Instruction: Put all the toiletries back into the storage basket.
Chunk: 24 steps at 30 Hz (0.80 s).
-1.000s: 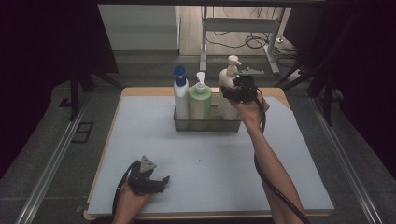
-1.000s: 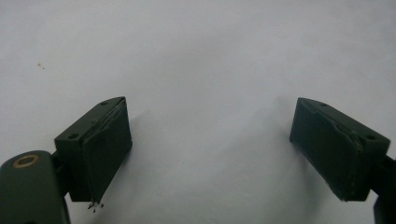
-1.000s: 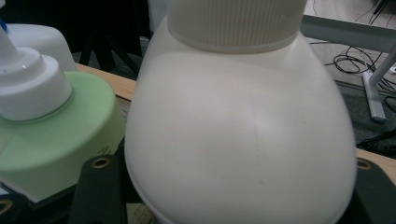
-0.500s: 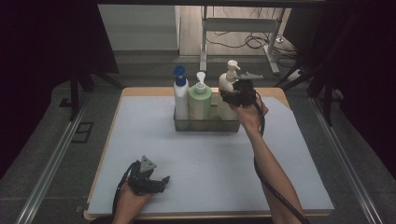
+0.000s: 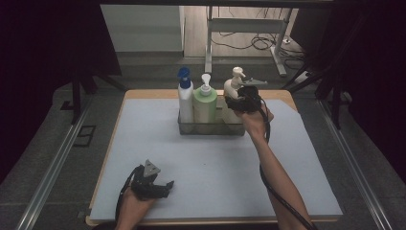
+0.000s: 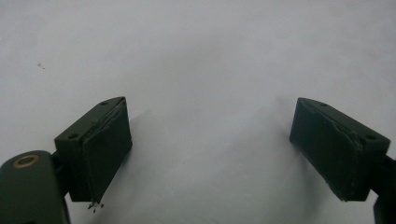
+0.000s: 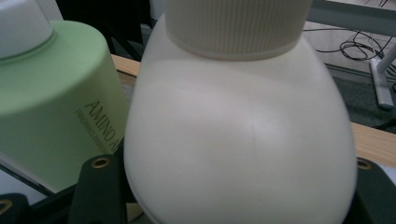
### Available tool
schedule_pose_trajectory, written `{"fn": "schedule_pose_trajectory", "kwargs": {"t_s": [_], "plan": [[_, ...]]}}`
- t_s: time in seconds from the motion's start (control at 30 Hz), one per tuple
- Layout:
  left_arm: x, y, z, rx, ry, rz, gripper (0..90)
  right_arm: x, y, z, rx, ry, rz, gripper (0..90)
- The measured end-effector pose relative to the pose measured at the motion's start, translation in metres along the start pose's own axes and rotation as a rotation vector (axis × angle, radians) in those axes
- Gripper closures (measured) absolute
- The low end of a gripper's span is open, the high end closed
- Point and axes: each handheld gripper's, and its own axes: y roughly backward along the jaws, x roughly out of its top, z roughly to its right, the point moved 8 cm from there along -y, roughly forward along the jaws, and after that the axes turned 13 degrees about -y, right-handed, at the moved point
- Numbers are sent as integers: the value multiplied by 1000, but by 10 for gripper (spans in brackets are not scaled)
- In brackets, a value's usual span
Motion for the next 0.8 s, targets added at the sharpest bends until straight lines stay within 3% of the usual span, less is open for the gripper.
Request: {"fn": "schedule_pose_trajectory", "kwargs": {"t_s": [0.8], "plan": [[0, 0, 0, 0, -1, -1, 122, -21, -13, 5, -10, -13, -38, 371]]}}
